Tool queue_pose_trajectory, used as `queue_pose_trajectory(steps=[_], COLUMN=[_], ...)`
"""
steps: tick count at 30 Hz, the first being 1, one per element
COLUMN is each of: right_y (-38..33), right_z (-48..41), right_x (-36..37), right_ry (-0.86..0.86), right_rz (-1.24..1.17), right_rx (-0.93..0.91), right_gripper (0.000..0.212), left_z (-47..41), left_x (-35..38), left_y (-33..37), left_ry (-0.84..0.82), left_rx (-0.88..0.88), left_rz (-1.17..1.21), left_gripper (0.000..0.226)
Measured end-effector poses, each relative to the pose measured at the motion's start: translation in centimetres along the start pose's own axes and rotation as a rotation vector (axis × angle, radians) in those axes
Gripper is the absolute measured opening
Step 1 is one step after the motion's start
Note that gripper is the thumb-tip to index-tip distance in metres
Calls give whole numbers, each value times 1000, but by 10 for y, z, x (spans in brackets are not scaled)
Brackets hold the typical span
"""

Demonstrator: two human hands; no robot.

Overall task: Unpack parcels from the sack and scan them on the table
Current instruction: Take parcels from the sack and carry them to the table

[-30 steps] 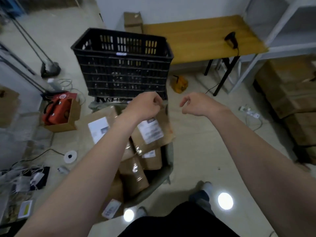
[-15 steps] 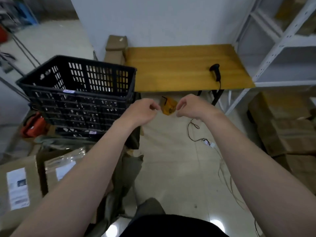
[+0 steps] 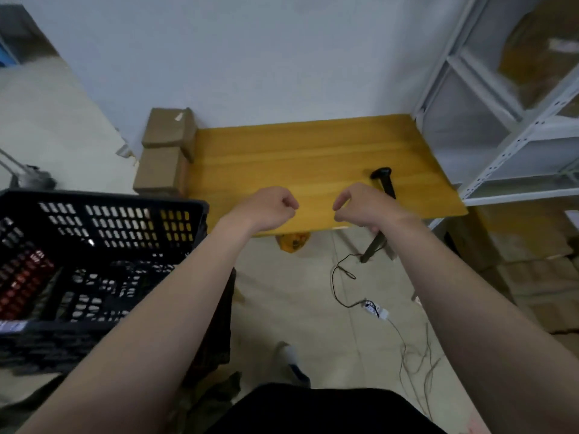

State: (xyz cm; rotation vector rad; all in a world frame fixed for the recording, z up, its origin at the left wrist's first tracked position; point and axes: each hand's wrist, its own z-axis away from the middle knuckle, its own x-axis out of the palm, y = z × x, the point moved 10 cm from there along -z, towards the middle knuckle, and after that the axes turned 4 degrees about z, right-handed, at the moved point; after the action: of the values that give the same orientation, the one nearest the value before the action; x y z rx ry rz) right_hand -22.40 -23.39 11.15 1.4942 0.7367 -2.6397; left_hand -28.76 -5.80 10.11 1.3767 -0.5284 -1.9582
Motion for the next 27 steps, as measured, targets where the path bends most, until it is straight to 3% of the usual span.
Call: queue_pose_trajectory(steps=[11,17,22,27], right_y=[0,-38,-88,-152], right_z=[-221,-344,-430,-500], right_x=[-68,-89,-74,-46], right_ry=[-47,-108,-159,-243], right_rz=[35,115,170,157], right_rx=[7,-96,-174,-232], right_gripper=[7,3,6,12], left_z=[-214,-284,-323,-359], left_x=[-65,-113,-157,-229], left_y=[-13,-63,-117,-194], left_ry=[-40,2,52,186], left_rx=[-48,-201,-289,-408], left_rz=[-72,-101,-15,-70], left_gripper=[23,28,57,70])
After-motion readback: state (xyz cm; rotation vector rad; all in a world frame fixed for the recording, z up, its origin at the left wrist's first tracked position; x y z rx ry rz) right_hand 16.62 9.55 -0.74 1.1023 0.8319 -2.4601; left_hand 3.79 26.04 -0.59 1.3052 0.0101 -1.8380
